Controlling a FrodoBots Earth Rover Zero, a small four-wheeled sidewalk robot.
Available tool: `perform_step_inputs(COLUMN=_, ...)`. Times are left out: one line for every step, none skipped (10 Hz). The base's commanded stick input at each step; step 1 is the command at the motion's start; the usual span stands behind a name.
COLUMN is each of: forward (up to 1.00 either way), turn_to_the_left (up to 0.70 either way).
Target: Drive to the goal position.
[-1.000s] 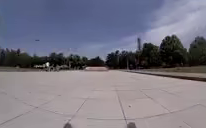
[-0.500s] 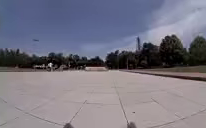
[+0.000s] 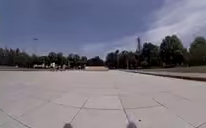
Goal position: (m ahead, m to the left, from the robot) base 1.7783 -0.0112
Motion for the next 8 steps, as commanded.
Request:
perform_step_inputs(forward=0.45, turn_to_the_left=0.05)
perform_step_inputs(forward=0.45, turn_to_the_left=0.05)
perform_step_inputs(forward=0.45, turn_to_the_left=0.05)
perform_step_inputs(forward=0.45, turn_to_the_left=0.05)
perform_step_inputs(forward=0.45, turn_to_the_left=0.05)
perform_step_inputs(forward=0.45, turn_to_the_left=0.05)
perform_step_inputs(forward=0.45, turn_to_the_left=0.05)
perform_step_inputs(forward=0.45, turn_to_the_left=0.05)
